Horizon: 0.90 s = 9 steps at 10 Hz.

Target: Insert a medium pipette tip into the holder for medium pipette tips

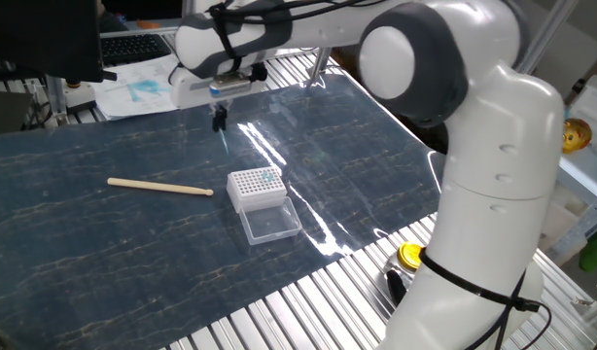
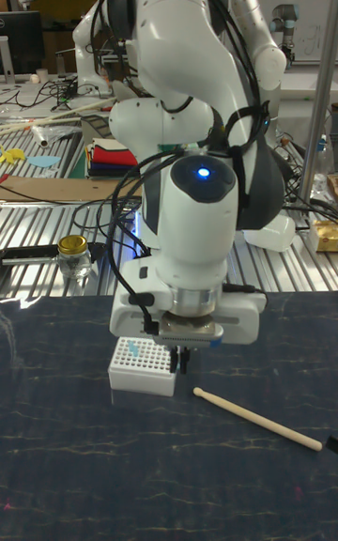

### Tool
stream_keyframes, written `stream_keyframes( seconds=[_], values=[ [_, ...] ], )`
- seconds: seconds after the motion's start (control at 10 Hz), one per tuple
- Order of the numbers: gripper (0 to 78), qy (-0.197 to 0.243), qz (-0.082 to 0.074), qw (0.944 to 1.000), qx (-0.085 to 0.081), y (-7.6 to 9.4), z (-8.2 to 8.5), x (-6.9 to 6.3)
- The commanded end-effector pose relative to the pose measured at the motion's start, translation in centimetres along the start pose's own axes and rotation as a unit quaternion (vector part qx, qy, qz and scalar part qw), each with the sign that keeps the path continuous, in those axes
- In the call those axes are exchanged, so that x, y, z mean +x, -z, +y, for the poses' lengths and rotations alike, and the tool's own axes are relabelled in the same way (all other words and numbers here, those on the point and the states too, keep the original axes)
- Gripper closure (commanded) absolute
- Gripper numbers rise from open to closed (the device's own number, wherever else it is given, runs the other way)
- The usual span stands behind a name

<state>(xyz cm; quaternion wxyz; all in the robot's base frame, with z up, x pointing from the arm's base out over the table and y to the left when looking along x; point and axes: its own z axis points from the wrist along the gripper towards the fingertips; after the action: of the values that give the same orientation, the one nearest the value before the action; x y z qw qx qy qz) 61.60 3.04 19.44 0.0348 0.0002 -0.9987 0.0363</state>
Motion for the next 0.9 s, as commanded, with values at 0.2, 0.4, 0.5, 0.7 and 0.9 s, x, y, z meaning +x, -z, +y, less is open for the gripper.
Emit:
stream_keyframes(
  seconds=[0.2,0.4,0.5,0.7,0.9],
  values=[
    [76.4,0.005,-0.015,0.9999,0.005,-0.4,-1.0,1.7],
    [76.4,0.011,-0.023,0.9997,0.006,-0.9,-1.6,2.2],
    [76.4,0.016,-0.026,0.9995,0.006,-1.2,-2.0,2.4],
    [76.4,0.021,-0.031,0.9993,0.007,-1.6,-2.6,2.7],
    [76.4,0.023,-0.033,0.9992,0.008,-1.8,-2.8,2.9]
  ],
)
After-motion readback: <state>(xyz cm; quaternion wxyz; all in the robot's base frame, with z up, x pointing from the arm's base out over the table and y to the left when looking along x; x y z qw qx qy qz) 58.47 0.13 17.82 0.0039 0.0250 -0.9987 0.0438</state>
